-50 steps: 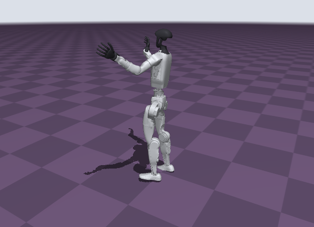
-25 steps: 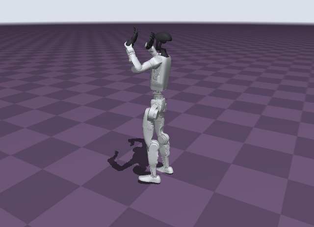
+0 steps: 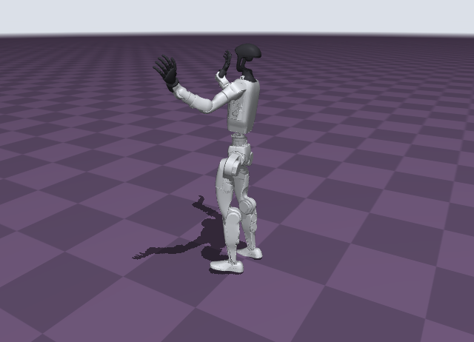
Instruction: Upper body actions
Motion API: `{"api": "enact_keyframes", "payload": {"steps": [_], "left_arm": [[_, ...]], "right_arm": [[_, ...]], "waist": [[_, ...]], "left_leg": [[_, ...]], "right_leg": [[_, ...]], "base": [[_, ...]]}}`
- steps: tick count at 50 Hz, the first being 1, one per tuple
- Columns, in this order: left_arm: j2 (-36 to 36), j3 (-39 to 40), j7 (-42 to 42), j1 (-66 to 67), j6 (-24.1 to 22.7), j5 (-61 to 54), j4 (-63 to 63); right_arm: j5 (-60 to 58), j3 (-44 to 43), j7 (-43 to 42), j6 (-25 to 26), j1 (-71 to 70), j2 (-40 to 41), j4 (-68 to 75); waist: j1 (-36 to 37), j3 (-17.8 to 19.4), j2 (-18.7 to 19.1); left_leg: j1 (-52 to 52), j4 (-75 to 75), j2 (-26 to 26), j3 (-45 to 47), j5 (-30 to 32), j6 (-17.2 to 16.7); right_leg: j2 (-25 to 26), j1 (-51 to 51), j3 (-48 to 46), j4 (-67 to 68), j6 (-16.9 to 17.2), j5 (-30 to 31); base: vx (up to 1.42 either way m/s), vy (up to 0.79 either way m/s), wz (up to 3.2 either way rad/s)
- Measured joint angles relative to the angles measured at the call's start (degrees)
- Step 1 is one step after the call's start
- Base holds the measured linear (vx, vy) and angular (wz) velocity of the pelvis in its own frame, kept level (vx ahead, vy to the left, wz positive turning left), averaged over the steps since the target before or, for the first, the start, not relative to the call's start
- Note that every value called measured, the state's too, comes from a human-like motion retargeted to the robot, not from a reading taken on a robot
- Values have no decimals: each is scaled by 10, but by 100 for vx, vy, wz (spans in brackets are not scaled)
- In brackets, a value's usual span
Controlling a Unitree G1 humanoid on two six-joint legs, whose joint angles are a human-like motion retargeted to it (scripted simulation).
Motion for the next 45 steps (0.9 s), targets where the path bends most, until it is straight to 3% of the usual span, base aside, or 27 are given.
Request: {"api": "enact_keyframes", "payload": {"steps": [5, 13, 19, 30, 35, 37, 39, 41, 43, 45], "left_arm": [[18, -39, 16, -5, 2, 171, -119], [106, -157, -32, -50, -40, 452, -330], [114, -180, -21, -71, -9, 572, -397], [18, -36, -56, 21, 56, 339, -242], [-40, 8, -87, 25, 91, 153, -107], [-67, 23, -107, 26, 103, 22, -69], [-79, 31, -121, 30, 68, -69, -57], [-82, 37, -105, 35, 5, -112, -57], [-76, 36, -47, 40, -52, -89, -67], [-65, 29, -14, 43, -55, -32, -84]], "right_arm": [[-130, 68, -14, 12, -17, -78, -69], [-387, 220, -10, 26, -106, -221, -209], [-472, 243, -31, 56, -123, -235, -240], [-299, 64, -12, 98, -1, -73, -96], [-167, -6, 19, 77, 26, 6, -32], [-101, -25, 24, 56, 29, 33, -8], [-57, -33, 29, 49, 29, 47, 4], [-24, -35, 36, 55, 27, 54, 7], [-6, -27, 48, 60, 26, 52, -2], [-12, -13, 51, 56, 25, 42, -15]], "waist": [[-2, 2, -3], [0, -7, 0], [0, -4, 2], [3, -13, 3], [4, -14, 5], [3, -12, 6], [3, -10, 6], [3, -7, 6], [3, -5, 6], [3, -5, 5]], "left_leg": [[-1, -1, 0, 0, 1, 0], [-2, -2, 1, 3, 0, 0], [1, -2, 0, 1, 0, 0], [-3, -2, -3, -2, 0, 0], [0, -1, -4, -6, -1, 0], [2, -1, -4, -7, -1, 0], [4, -1, -4, -6, -1, 1], [5, -1, -5, -6, -1, 1], [5, -1, -5, -5, -1, 1], [5, -1, -5, -5, -1, 1]], "right_leg": [[-1, -1, -1, 0, 0, 0], [1, -6, 3, 1, 0, 0], [1, -1, 0, 1, 0, -2], [-1, -1, -3, -1, 1, -3], [0, 5, -6, -2, 2, -5], [0, 8, -7, -2, 2, -5], [0, 10, -7, -2, 2, -5], [0, 10, -7, -2, 2, -5], [0, 10, -6, -2, 2, -5], [-1, 10, -6, -2, 1, -4]], "base": [[0, 0, 0], [0, 0, 0], [0, 0, 0], [0, 0, 0], [0, 0, 0], [0, 0, 0], [0, 0, 0], [0, 0, 0], [0, 0, 0], [0, 0, 0]]}}
